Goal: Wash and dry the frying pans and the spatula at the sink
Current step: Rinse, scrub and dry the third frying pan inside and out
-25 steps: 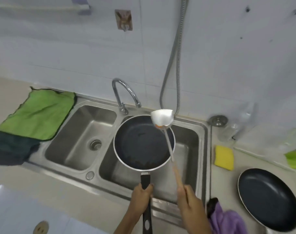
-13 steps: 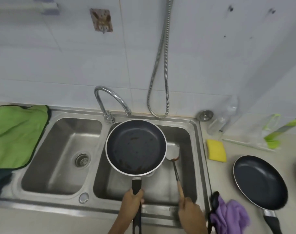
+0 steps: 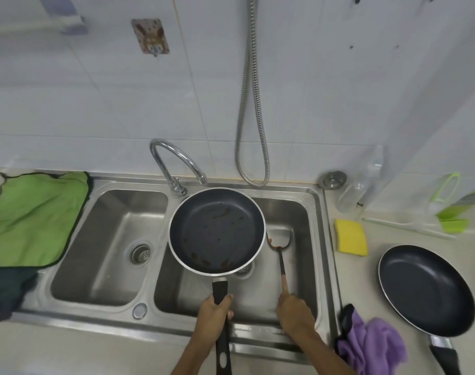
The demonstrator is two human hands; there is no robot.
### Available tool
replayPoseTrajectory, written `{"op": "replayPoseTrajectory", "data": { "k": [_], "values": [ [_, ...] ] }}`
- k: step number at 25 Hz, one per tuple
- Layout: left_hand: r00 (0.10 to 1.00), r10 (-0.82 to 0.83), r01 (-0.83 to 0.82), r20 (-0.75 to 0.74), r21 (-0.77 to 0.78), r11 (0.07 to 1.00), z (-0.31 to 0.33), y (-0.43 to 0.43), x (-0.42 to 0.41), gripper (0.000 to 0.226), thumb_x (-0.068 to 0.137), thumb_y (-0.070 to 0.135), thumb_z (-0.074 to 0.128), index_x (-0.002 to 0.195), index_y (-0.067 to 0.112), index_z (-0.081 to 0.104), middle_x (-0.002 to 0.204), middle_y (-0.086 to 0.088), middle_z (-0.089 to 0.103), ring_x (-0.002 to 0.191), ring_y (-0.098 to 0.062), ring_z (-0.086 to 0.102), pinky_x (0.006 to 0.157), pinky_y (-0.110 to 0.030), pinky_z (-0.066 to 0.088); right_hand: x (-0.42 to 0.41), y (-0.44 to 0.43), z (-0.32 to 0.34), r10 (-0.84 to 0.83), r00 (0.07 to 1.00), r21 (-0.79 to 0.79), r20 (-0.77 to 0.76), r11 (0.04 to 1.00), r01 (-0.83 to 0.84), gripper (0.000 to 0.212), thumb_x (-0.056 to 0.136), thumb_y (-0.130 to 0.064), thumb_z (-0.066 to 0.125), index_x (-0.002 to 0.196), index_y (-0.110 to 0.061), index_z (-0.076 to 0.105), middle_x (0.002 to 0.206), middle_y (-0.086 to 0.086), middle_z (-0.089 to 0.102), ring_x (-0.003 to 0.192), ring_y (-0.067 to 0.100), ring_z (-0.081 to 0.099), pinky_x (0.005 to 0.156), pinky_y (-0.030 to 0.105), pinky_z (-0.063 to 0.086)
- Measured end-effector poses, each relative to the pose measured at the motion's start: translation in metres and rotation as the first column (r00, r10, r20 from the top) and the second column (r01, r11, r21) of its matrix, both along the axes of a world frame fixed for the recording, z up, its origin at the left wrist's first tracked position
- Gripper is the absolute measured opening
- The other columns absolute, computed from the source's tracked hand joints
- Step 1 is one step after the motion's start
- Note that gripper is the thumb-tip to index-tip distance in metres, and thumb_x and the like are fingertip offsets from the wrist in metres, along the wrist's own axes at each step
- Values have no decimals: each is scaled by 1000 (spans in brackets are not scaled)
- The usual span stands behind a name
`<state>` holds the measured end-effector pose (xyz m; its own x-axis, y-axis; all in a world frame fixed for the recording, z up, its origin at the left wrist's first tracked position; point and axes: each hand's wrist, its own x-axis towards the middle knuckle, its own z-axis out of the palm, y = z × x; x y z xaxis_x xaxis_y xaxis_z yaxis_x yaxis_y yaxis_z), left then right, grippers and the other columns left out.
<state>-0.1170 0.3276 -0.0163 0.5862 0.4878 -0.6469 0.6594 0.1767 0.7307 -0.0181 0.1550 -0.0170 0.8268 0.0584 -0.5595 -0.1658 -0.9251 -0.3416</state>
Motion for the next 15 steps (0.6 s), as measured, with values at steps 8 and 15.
{"op": "replayPoseTrajectory", "data": {
  "k": [8,15],
  "values": [
    [991,24,-24,130,-5,1000,23,-43,29,38,98,43,63,75,14,58,63,-2,54,61,-14,55,60,-25,47,-49,35,73,20,978,460,-210,884,80,44,108,-50,24,100,-22,57,94,0,63,87,19,67,72,25,50],
    [986,-137,140,94,-28,990,35,-54,27,64,104,59,39,88,15,82,72,3,75,73,-7,72,72,-21,53,-67,37,66,-126,947,542,-294,795,274,71,100,-64,27,82,-9,68,49,7,63,41,26,61,44,43,52]
  ]
}}
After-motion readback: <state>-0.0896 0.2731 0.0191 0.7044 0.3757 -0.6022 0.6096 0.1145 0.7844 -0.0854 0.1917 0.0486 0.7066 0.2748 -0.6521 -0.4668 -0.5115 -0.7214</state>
